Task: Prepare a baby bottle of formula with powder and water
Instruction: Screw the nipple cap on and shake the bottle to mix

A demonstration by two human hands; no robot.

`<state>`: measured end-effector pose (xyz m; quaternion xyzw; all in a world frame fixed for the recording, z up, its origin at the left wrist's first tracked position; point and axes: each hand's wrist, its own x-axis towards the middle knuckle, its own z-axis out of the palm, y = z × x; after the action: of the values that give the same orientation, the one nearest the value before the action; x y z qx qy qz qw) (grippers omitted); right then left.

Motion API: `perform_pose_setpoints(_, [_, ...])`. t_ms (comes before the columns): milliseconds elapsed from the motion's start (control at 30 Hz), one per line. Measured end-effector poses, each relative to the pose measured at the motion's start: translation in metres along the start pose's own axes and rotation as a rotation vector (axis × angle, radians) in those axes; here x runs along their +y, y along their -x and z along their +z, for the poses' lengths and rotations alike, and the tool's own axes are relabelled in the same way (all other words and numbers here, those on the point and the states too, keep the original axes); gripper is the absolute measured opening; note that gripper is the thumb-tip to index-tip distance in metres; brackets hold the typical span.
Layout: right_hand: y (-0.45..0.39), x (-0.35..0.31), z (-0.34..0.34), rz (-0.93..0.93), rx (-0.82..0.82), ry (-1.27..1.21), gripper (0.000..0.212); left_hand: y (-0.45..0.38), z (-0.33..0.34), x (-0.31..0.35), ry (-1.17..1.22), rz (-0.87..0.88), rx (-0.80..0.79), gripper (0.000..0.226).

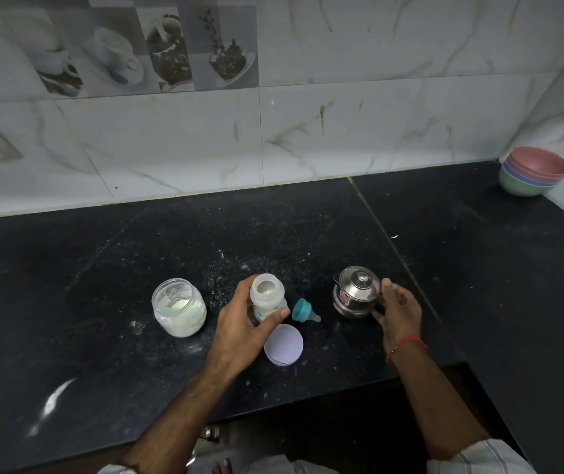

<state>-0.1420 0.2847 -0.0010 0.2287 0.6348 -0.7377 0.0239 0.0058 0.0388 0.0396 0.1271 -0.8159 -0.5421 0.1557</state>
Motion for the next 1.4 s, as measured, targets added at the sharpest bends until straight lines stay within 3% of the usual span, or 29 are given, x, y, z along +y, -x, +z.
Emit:
perform_pose_setpoints(67, [0.007, -0.005, 0.002, -0.132, 0.078, 0.138, 0.037, 0.0, -0.001, 0.002, -0.001, 0.004, 0.012, 0.06])
perform_pose_setpoints(167, [0.031, -0.014, 0.013, -0.671, 0.12, 0.458, 0.044, 0.0, -0.004, 0.005, 0.01, 0.007, 0.027, 0.058])
perform_pose_setpoints(233, [0.048, -0.014, 0.025, -0.981, -0.029, 0.609, 0.037, 0.0, -0.005, 0.004, 0.01, 0.015, 0.039, 0.057])
perform_pose_setpoints(300, [0.061, -0.007, 0.038, -1.124, -0.249, 0.719, 0.027, 0.0, -0.006, 0.003, 0.013, 0.026, 0.052, 0.057])
perform_pose_setpoints(367, [0.068, 0.004, 0.05, -1.044, -0.464, 0.874, 0.029, 0.0, -0.008, 0.002, 0.014, 0.03, 0.063, 0.058])
perform_pose_setpoints(433, [0.068, 0.019, 0.058, -0.829, -0.609, 1.1, 0.048, 0.001, -0.011, 0.001, 0.012, 0.023, 0.069, 0.059])
perform_pose_setpoints(500, [0.063, 0.031, 0.062, -0.667, -0.635, 1.228, 0.064, 0.002, -0.014, -0.001, 0.008, 0.012, 0.071, 0.061])
perform_pose_setpoints(600, [0.057, 0.043, 0.063, -0.61, -0.584, 1.227, 0.066, 0.005, -0.019, -0.006, 0.001, 0.001, 0.066, 0.067])
perform_pose_setpoints(700, [0.057, 0.046, 0.059, -0.62, -0.576, 1.153, 0.06, 0.006, -0.024, -0.011, -0.012, -0.011, 0.06, 0.063])
perform_pose_setpoints(833, [0.068, 0.028, 0.06, -0.608, -0.593, 0.841, 0.061, 0.007, -0.028, -0.014, -0.023, -0.011, 0.056, 0.062])
perform_pose_setpoints(1000, [0.097, -0.021, 0.063, -0.644, -0.748, 0.508, 0.061, 0.009, -0.028, -0.015, -0.056, 0.01, 0.018, 0.063])
perform_pose_setpoints(1200, [0.118, -0.076, 0.061, -0.859, -1.039, 0.819, 0.056, 0.006, -0.023, -0.015, -0.061, 0.039, -0.047, 0.072])
perform_pose_setpoints(1400, [0.127, -0.091, 0.064, -0.965, -1.087, 0.977, 0.044, 0.005, -0.019, -0.013, -0.118, 0.068, -0.12, 0.068])
